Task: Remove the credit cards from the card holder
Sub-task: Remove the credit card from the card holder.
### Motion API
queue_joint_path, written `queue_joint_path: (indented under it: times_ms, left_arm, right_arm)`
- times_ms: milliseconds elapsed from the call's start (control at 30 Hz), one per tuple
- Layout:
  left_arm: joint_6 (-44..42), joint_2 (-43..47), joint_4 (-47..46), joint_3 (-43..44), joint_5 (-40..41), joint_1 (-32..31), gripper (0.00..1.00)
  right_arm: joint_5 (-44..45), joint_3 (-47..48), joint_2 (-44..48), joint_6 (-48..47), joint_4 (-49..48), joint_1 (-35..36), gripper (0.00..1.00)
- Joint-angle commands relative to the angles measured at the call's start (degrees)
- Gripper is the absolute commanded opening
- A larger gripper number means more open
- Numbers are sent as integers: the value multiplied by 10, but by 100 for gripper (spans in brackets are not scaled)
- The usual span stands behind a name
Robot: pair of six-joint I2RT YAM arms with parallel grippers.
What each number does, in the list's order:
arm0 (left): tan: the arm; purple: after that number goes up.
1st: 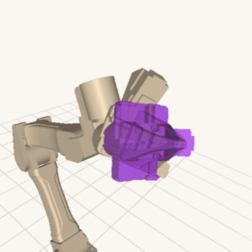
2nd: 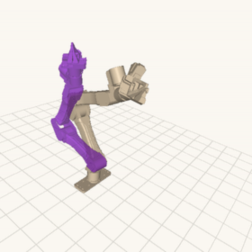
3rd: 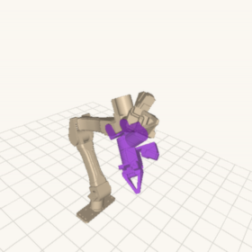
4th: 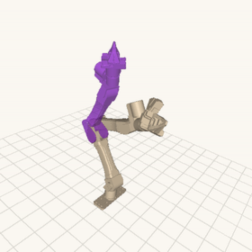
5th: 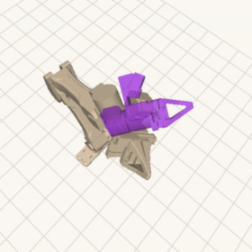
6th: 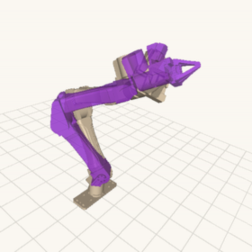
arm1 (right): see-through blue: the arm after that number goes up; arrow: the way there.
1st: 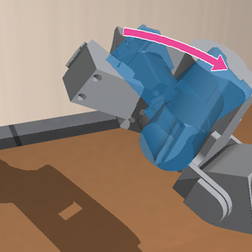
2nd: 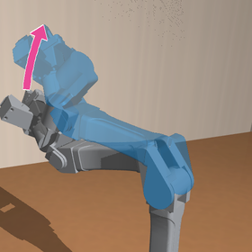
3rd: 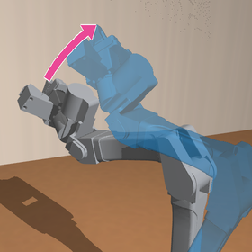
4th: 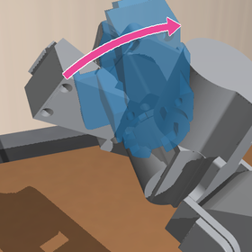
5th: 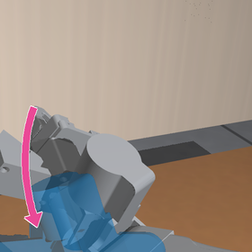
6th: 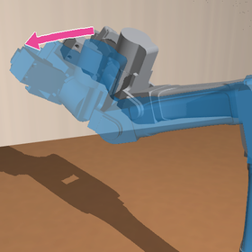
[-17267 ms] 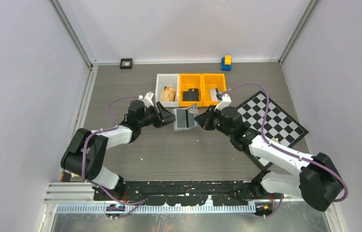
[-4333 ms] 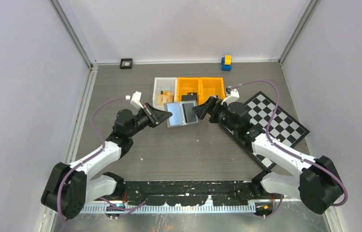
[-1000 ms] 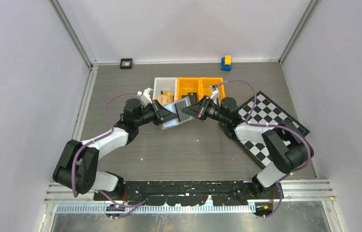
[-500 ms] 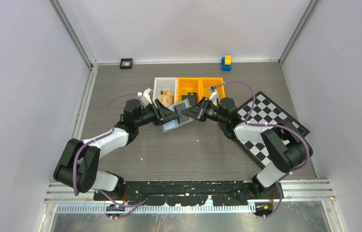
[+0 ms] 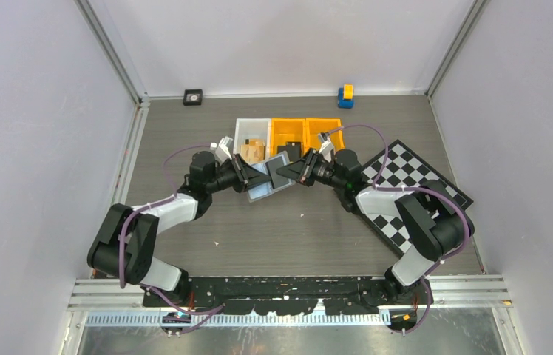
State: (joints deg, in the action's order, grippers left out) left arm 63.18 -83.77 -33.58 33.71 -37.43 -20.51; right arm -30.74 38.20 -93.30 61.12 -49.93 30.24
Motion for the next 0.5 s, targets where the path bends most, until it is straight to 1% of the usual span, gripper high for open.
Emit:
queue_joint_path:
  times_ms: [0,33,100,167,200,267,333,367,433,467]
  left_arm:
    - [-50,29,84,20,42,-5,9]
    - [-51,34,87,18,46,-5,8]
    - [-56,43,96,17,55,-3,7]
    - [-61,50,112,18,62,-2,5]
    - [-64,51,118,19,64,-1,4]
    - [-67,55,129,20,71,1,4]
    - [-70,56,135,20,74,1,3]
    - [-71,56,140,22,76,1,3]
    - [-72,55,142,23,75,1,2]
    - [-71,55,140,22,74,1,2]
  right_arm:
    - [-52,25,28,15,-73,25,13]
    - [-51,26,29,13,-69,25,14]
    - [-49,25,27,13,-70,25,18]
    - [-48,22,25,16,-74,24,27]
    - [-47,21,26,16,-76,24,29]
    - [-43,19,29,16,-76,23,32]
    - [-42,18,31,16,-75,22,31]
    - [-42,17,32,17,-75,21,28]
    - [-42,19,31,17,-72,20,9]
    - [-42,19,30,17,-69,20,4]
